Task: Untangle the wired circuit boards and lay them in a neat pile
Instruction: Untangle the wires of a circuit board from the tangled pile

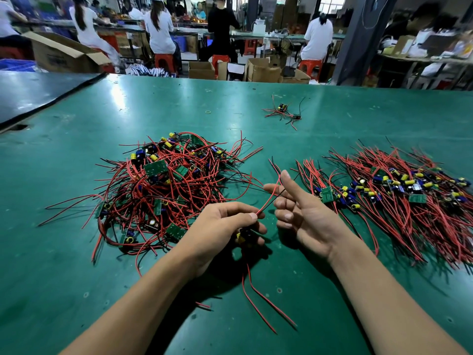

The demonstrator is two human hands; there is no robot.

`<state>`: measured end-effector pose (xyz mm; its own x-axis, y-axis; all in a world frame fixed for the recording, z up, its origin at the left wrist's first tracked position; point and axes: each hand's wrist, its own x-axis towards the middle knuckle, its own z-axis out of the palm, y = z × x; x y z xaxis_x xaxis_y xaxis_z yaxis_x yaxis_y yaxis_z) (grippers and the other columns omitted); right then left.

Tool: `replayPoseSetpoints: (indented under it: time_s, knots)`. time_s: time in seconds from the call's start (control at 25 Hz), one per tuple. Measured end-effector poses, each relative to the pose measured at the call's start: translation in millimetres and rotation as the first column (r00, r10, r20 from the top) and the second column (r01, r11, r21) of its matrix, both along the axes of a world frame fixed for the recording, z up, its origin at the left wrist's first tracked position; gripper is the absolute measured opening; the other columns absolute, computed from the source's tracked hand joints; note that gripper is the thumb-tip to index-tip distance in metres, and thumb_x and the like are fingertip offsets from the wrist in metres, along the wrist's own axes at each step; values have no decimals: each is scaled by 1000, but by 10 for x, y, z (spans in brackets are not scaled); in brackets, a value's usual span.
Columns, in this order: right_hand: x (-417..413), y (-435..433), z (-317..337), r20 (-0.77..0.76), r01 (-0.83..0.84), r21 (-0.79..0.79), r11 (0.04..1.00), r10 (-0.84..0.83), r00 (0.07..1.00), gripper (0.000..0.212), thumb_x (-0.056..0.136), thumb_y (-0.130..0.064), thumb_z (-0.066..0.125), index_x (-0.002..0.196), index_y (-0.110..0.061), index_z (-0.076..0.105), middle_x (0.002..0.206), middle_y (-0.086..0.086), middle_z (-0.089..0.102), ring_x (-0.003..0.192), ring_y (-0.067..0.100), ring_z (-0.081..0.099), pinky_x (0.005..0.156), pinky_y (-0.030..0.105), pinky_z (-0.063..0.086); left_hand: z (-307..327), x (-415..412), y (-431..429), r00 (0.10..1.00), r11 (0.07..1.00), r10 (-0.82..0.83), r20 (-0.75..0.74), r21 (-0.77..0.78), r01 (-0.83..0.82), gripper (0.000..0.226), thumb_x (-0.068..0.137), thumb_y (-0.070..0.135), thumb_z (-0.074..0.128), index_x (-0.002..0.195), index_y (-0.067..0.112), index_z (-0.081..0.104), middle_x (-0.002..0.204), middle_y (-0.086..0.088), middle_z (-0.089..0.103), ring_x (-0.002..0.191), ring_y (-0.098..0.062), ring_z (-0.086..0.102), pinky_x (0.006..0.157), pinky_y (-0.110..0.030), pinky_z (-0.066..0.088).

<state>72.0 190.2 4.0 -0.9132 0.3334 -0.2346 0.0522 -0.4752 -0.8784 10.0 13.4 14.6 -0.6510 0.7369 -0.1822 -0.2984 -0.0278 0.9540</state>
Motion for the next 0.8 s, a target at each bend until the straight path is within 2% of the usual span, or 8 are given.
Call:
replayPoseSetpoints:
  time_s: [0.08, 0.16, 0.32, 0.4, 0.44, 0.52, 0.64, 0.8]
  knots:
    - [24, -3, -7, 8, -65, 96, 993, 64, 998, 75, 56, -61, 88, 108, -12, 67, 66, -4, 52, 44, 6, 40, 41, 18, 34, 9, 3, -13, 999, 1000, -24, -34, 0, 24, 12, 89, -3, 60, 99, -4, 67, 84, -20, 73, 68, -28, 69, 67, -32, 58]
    - [72, -11, -22, 17, -128, 184, 975, 127, 992, 66, 52, -56, 94, 99, -16, 69, 69, -3, 57, 46, 6, 43, 43, 17, 36, 19, 4, -25, 998, 1000, -18, -62, 19, 19, 12, 89, -6, 60, 95, 0, 68, 85, -19, 73, 73, -29, 71, 74, -37, 59]
    - [162, -57, -16, 44, -219, 318, 922, 217, 975, 11, 84, -18, 79, 91, -16, 71, 67, -3, 58, 47, 8, 47, 43, 20, 36, 54, -52, -36, 989, 987, 126, -71, 108, -118, 11, 90, -1, 59, 98, 6, 63, 90, -20, 74, 84, -31, 72, 81, -44, 57]
    - [161, -97, 28, 75, -264, 547, 795, 267, 961, 11, 84, -12, 78, 89, -19, 71, 72, -6, 63, 54, 8, 53, 49, 20, 41, 70, -83, -35, 981, 965, 193, -14, 183, -187, 9, 92, 0, 56, 98, 6, 59, 92, -21, 73, 86, -33, 71, 81, -42, 59]
    - [153, -133, 46, 81, -282, 618, 734, 297, 951, 15, 81, -13, 82, 88, -21, 72, 77, -7, 66, 60, 8, 55, 54, 18, 43, 74, -94, -28, 976, 953, 215, 12, 216, -213, 8, 93, 0, 55, 98, 6, 57, 93, -21, 73, 88, -35, 71, 81, -42, 60]
    - [148, -207, 72, 83, -306, 642, 703, 333, 939, 21, 74, -18, 87, 86, -23, 71, 78, -4, 66, 63, 10, 54, 58, 20, 42, 82, -108, -21, 971, 928, 235, 55, 285, -241, 8, 94, -1, 52, 99, 6, 52, 93, -22, 73, 92, -35, 72, 81, -41, 60]
    - [166, -298, 53, 33, -264, 616, 743, 310, 950, 21, 76, -30, 86, 79, -24, 66, 62, -5, 59, 50, 9, 47, 47, 20, 38, 91, -118, -7, 966, 906, 238, 98, 335, -257, 7, 94, 1, 50, 97, 7, 49, 97, -22, 73, 97, -33, 71, 87, -40, 58]
    - [109, -383, 43, -90, -106, 581, 807, 193, 977, 27, 86, -48, 73, 74, -25, 65, 64, -3, 59, 50, 11, 45, 45, 20, 35, 96, -123, -22, 968, 906, 223, 117, 340, -250, 16, 83, 9, 60, 96, 10, 51, 103, -20, 73, 99, -31, 71, 78, -33, 60]
